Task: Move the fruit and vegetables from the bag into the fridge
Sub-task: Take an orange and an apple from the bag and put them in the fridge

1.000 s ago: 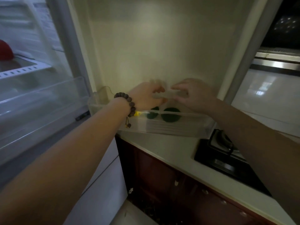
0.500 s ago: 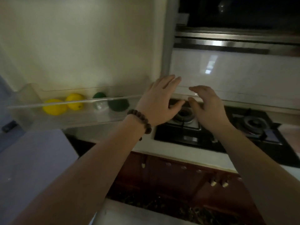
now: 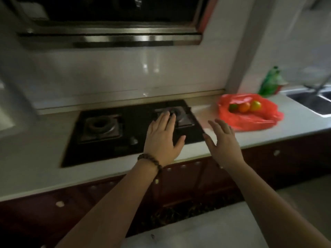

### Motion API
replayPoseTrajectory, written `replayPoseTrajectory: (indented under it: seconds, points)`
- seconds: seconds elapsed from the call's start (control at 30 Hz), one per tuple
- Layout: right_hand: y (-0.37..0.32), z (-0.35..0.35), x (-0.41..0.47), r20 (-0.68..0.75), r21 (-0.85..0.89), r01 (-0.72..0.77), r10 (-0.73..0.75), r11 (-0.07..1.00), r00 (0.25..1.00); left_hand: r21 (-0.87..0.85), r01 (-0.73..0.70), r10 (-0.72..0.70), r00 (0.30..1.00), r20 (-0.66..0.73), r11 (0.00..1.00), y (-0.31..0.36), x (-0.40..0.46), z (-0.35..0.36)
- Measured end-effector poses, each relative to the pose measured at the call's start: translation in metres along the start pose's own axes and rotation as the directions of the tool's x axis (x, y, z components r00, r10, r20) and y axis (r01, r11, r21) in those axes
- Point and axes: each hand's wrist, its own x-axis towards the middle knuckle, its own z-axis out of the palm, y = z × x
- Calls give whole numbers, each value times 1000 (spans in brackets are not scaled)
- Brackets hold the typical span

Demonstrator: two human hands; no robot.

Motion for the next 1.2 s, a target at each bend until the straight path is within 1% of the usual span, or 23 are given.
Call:
replayPoseTrajectory:
  seconds: [0.13, 0.3, 0.4, 0.6, 0.67, 0.77, 0.87, 1.07, 1.2]
  points:
    - [100, -33, -36, -3, -32, -198, 198, 980, 980, -28, -43, 45, 994, 100, 999, 74, 22, 73]
    - [187, -71, -77, -47, -20, -380, 378, 925, 924, -63, -105, 115, 978, 173, 992, 151, 40, 137]
    - [222, -88, -90, -73, -26, -461, 458, 887, 886, -94, -157, 173, 965, 195, 983, 186, 53, 163]
    - [280, -102, -87, -110, -23, -550, 544, 835, 832, -133, -215, 238, 951, 197, 968, 232, 91, 207]
    - [298, -101, -76, -100, -17, -561, 557, 827, 824, -148, -218, 245, 948, 203, 965, 242, 107, 222]
    - [329, -94, -52, -91, -14, -546, 543, 837, 835, -157, -226, 254, 947, 197, 961, 251, 138, 249]
    - [365, -86, -16, -67, -14, -528, 526, 849, 848, -156, -193, 221, 955, 196, 969, 253, 177, 278]
    - [443, -70, 86, 33, -38, -467, 468, 884, 883, -186, -72, 111, 973, 204, 980, 267, 269, 333]
    - [478, -66, 158, 57, -62, -412, 416, 909, 908, -169, -60, 93, 977, 192, 984, 272, 328, 358]
